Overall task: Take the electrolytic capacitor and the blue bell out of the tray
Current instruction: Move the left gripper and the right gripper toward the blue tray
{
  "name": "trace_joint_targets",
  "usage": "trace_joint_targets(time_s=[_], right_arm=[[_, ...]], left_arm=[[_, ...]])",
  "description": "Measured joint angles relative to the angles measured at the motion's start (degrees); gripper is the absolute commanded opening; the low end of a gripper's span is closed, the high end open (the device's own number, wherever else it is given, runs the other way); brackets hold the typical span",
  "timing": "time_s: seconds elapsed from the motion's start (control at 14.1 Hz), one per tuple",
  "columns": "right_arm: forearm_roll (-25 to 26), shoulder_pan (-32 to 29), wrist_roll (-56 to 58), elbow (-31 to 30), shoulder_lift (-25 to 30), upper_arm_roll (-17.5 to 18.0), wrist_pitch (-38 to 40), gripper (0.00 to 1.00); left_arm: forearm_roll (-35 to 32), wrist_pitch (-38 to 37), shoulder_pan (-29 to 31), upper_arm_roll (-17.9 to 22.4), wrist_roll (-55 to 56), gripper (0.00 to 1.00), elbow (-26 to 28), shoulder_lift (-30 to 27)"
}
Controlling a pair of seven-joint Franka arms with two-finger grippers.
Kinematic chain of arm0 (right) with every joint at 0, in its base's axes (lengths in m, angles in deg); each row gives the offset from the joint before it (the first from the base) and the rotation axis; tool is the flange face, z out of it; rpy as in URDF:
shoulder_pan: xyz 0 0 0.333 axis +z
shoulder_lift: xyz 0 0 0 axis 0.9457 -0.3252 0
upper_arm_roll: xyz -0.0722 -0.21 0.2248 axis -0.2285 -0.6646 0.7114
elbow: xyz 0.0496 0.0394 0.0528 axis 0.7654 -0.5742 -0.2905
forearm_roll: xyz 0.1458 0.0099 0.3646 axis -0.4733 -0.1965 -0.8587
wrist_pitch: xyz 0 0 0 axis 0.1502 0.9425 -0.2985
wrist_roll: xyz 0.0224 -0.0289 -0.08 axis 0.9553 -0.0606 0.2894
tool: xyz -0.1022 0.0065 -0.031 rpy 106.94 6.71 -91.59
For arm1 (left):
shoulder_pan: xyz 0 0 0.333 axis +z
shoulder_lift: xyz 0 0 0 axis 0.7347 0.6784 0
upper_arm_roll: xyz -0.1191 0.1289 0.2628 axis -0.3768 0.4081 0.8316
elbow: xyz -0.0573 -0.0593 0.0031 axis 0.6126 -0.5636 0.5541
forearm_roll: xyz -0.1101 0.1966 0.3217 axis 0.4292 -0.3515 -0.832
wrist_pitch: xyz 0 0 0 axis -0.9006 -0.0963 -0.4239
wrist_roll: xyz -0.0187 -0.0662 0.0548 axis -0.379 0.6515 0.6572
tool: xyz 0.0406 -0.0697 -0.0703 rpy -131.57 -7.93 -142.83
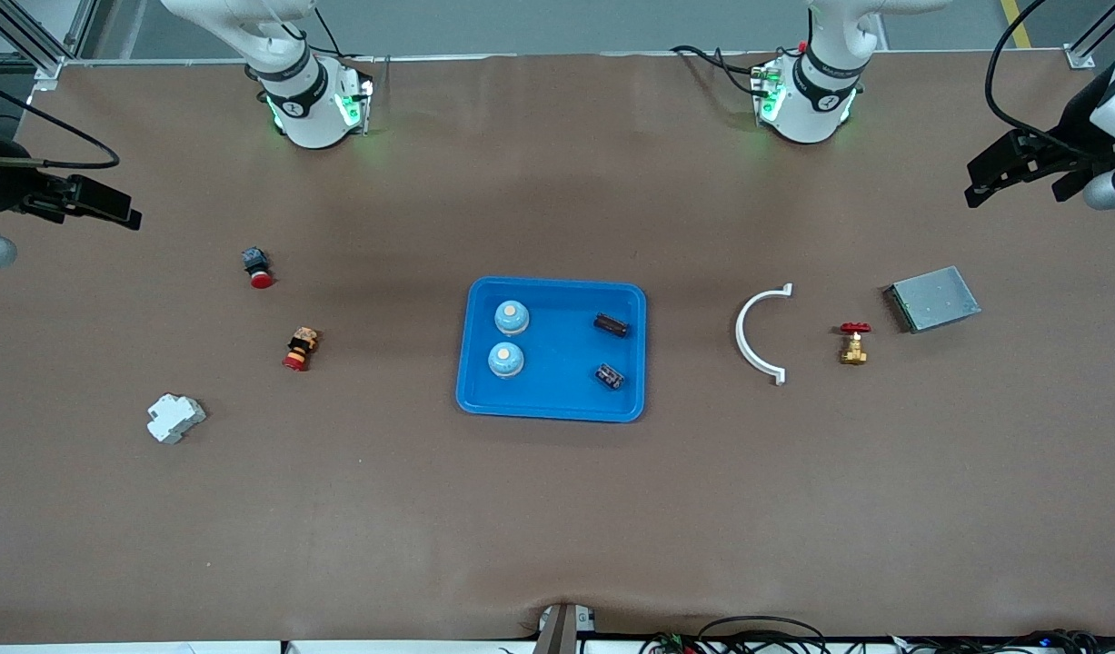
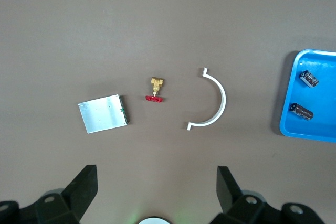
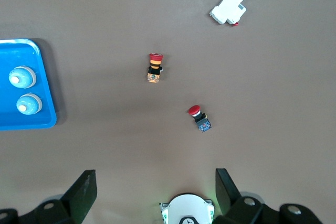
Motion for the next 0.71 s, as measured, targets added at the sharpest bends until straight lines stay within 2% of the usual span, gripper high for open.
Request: trace_joint_targets(time_s=[0.35,0.5,0.71], right_arm=[[0.0,0.0,0.0,0.0,0.0,0.0,0.0,1.0],[0.0,0.0,0.0,0.0,0.0,0.0,0.0,1.0],[0.0,0.0,0.0,0.0,0.0,0.1,0.0,1.0]], left_arm=[[0.0,-0.1,-0.6,-0.2,1.1,1.0,0.9,3.8],[0.3,1.2,-1.1,-1.2,7.1,1.0,1.9,6.4],[1.8,6.9,-1.3,-5.4,21.4,1.0,6.1,8.0]])
